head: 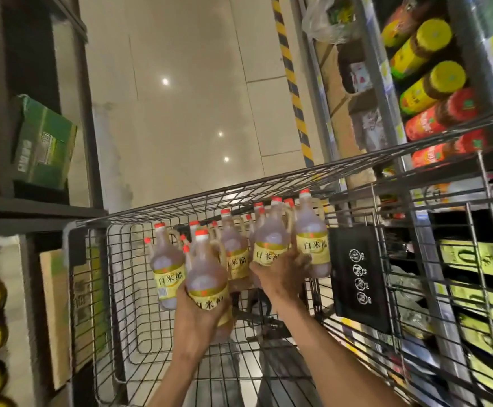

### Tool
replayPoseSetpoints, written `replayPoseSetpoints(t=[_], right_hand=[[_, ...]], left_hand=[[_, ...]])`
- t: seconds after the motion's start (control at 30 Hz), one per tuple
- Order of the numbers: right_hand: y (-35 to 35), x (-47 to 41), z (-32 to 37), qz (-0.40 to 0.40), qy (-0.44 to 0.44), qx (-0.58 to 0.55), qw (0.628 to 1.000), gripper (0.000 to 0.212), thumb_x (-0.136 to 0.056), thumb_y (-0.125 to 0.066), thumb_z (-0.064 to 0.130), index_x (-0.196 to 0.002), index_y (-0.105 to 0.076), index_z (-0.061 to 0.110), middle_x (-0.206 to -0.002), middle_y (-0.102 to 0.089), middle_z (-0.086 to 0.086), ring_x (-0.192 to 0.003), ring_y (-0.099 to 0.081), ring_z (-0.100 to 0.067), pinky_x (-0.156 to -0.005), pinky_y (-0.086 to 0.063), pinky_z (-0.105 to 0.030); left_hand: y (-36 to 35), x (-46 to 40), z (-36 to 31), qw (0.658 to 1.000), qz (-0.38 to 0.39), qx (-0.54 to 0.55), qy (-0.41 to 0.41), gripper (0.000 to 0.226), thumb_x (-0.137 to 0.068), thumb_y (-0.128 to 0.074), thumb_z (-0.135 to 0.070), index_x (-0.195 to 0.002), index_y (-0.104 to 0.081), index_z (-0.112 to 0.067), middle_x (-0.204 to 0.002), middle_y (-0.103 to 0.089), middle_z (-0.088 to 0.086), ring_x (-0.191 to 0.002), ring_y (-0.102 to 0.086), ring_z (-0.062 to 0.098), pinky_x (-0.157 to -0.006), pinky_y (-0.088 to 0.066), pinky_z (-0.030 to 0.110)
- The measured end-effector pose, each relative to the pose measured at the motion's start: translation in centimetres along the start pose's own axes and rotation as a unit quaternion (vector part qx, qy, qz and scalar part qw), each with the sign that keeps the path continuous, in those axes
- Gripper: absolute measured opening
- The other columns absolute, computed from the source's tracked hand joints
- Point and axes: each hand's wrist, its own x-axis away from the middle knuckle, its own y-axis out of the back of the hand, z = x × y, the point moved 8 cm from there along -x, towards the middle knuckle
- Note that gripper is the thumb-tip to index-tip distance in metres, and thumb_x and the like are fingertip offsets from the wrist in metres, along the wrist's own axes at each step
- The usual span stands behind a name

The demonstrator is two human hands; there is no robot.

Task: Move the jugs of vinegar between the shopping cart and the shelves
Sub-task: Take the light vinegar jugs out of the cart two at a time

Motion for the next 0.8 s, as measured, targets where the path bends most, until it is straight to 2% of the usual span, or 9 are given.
replayPoseSetpoints(t=[0.1,0.2,0.33,0.4,0.5,0.57,0.67,0.73,0.8], right_hand=[[-3.2,-1.3,-1.2,0.045,-0.051,-0.122,0.990,0.113,-0.043,-0.089,0.069,-0.126,-0.040,0.011,-0.125,-0.055,-0.012,-0.108,-0.061,-0.028,-0.076,-0.057,-0.034],[-4.5,-1.9,-1.5,0.078,-0.059,-0.211,0.973,0.097,-0.052,-0.095,0.046,-0.122,-0.038,0.011,-0.106,-0.065,-0.008,-0.080,-0.066,-0.016,-0.061,-0.053,-0.025],[-3.3,-1.7,-1.5,0.079,-0.061,-0.252,0.962,0.097,-0.043,-0.095,0.044,-0.122,-0.048,0.014,-0.104,-0.071,-0.004,-0.083,-0.073,-0.021,-0.070,-0.064,-0.037],[-2.5,-0.9,-1.3,0.102,-0.054,-0.260,0.959,0.083,-0.056,-0.098,0.032,-0.120,-0.048,0.013,-0.102,-0.071,-0.003,-0.082,-0.072,-0.018,-0.066,-0.061,-0.033],[-1.0,0.8,-1.1,0.110,-0.020,-0.289,0.951,0.057,-0.068,-0.093,0.008,-0.109,-0.055,0.016,-0.095,-0.068,0.003,-0.081,-0.066,-0.011,-0.064,-0.048,-0.020],[0.2,2.5,-1.6,0.097,0.010,-0.299,0.949,0.049,-0.067,-0.094,0.010,-0.098,-0.059,0.024,-0.092,-0.071,0.005,-0.085,-0.069,-0.012,-0.071,-0.052,-0.025],[2.9,6.1,-2.5,0.089,0.052,-0.321,0.942,0.062,-0.058,-0.097,0.032,-0.110,-0.065,0.025,-0.099,-0.078,0.007,-0.097,-0.074,-0.014,-0.091,-0.057,-0.040],[5.3,8.6,-3.3,0.081,0.087,-0.339,0.933,0.063,-0.059,-0.096,0.029,-0.115,-0.066,0.024,-0.101,-0.079,0.007,-0.097,-0.074,-0.013,-0.093,-0.058,-0.045],[8.2,11.6,-4.3,0.067,0.102,-0.371,0.921,0.062,-0.063,-0.096,0.019,-0.116,-0.063,0.021,-0.100,-0.078,0.003,-0.096,-0.075,-0.015,-0.091,-0.059,-0.041]], left_hand=[[0.7,0.0,0.8,1.000,0.002,0.010,0.008,0.073,-0.076,-0.088,-0.021,-0.131,-0.040,-0.019,-0.095,-0.052,-0.023,-0.081,-0.050,-0.013,-0.060,-0.043,0.001],[1.3,0.0,1.5,1.000,-0.001,0.003,0.012,0.079,-0.076,-0.088,-0.026,-0.138,-0.040,-0.015,-0.095,-0.057,-0.016,-0.080,-0.052,-0.011,-0.059,-0.043,0.002],[2.3,0.1,1.5,1.000,0.002,-0.006,0.015,0.080,-0.074,-0.090,-0.033,-0.136,-0.041,-0.022,-0.100,-0.060,-0.010,-0.079,-0.055,-0.005,-0.060,-0.041,0.007],[2.6,0.1,1.2,1.000,0.010,-0.006,0.012,0.078,-0.071,-0.092,-0.035,-0.130,-0.041,-0.027,-0.103,-0.062,-0.014,-0.084,-0.060,-0.002,-0.065,-0.047,0.014],[3.0,0.1,0.4,1.000,0.021,-0.012,-0.006,0.083,-0.070,-0.092,-0.039,-0.135,-0.043,-0.024,-0.114,-0.066,-0.004,-0.096,-0.068,0.017,-0.079,-0.057,0.033],[3.3,0.7,-1.0,0.999,0.030,-0.021,-0.022,0.087,-0.072,-0.090,-0.038,-0.141,-0.041,-0.021,-0.118,-0.065,0.000,-0.099,-0.067,0.020,-0.081,-0.055,0.034],[3.8,2.4,-3.9,0.997,0.055,-0.020,-0.054,0.088,-0.072,-0.090,-0.033,-0.144,-0.040,-0.020,-0.120,-0.064,0.000,-0.106,-0.065,0.022,-0.085,-0.053,0.035],[4.2,4.1,-6.2,0.994,0.068,-0.026,-0.085,0.086,-0.069,-0.093,-0.031,-0.139,-0.044,-0.020,-0.118,-0.067,0.001,-0.105,-0.067,0.021,-0.083,-0.054,0.032],[4.6,6.3,-8.5,0.989,0.084,-0.043,-0.118,0.091,-0.065,-0.094,-0.036,-0.140,-0.043,-0.021,-0.119,-0.069,0.000,-0.103,-0.069,0.017,-0.087,-0.057,0.035]])
